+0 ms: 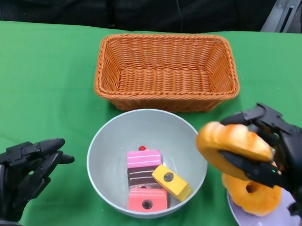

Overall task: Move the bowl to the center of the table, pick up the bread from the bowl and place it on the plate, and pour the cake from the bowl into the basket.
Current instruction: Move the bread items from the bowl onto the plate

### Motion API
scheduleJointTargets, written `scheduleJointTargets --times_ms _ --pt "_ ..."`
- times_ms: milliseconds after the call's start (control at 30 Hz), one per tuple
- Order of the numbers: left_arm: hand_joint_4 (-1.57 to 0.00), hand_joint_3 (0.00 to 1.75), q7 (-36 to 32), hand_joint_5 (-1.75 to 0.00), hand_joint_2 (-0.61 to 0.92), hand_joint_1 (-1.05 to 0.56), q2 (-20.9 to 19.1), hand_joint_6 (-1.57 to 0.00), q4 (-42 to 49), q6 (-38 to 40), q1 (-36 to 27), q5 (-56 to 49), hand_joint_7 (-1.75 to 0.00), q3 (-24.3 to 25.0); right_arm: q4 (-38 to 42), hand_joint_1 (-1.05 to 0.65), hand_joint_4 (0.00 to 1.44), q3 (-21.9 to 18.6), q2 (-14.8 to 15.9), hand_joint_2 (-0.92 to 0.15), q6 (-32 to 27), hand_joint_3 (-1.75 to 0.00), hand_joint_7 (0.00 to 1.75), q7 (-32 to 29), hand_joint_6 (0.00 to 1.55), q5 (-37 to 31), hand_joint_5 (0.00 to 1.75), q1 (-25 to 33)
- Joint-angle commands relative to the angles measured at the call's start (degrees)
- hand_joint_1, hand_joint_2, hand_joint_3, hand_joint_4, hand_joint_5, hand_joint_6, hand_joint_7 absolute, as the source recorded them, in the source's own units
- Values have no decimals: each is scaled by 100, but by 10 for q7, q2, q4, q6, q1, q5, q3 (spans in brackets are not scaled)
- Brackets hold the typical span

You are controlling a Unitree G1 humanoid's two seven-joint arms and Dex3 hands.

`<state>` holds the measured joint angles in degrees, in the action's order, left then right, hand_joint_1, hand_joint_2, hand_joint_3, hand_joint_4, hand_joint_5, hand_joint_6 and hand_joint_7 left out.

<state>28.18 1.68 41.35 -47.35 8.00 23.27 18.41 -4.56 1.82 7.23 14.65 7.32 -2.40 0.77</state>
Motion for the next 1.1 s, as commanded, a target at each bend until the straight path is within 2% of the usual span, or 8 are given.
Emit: scheduleJointTargets --times_ms 33,300,600,767,900,1100 --pt "-87 17 7 -94 92 -29 -11 -128 5 -3 2 10 -1 7 -15 -14 70 -24 17 -92 6 -38 140 6 62 13 172 28" --pt "-89 15 20 -91 92 -29 -13 -128 -3 13 -2 22 0 11 55 -18 74 -63 43 -87 131 -38 137 -72 66 -88 175 49" --pt "-90 16 24 -89 92 -28 -17 -128 3 11 1 23 0 14 129 -17 79 -90 59 -84 216 -38 120 -131 70 -128 175 46" --pt "-90 17 22 -89 92 -27 -17 -129 6 11 4 23 -1 16 197 -12 80 -95 82 -73 294 -47 107 -242 81 -236 175 18" --pt "-90 17 26 -89 92 -28 -19 -129 11 6 5 23 0 17 249 -13 80 -85 101 -62 329 -60 99 -327 87 -312 173 -4" --pt "-90 16 31 -89 92 -29 -18 -129 7 11 3 27 -1 19 329 -12 86 -50 139 -51 354 -80 96 -486 91 -429 150 -41"
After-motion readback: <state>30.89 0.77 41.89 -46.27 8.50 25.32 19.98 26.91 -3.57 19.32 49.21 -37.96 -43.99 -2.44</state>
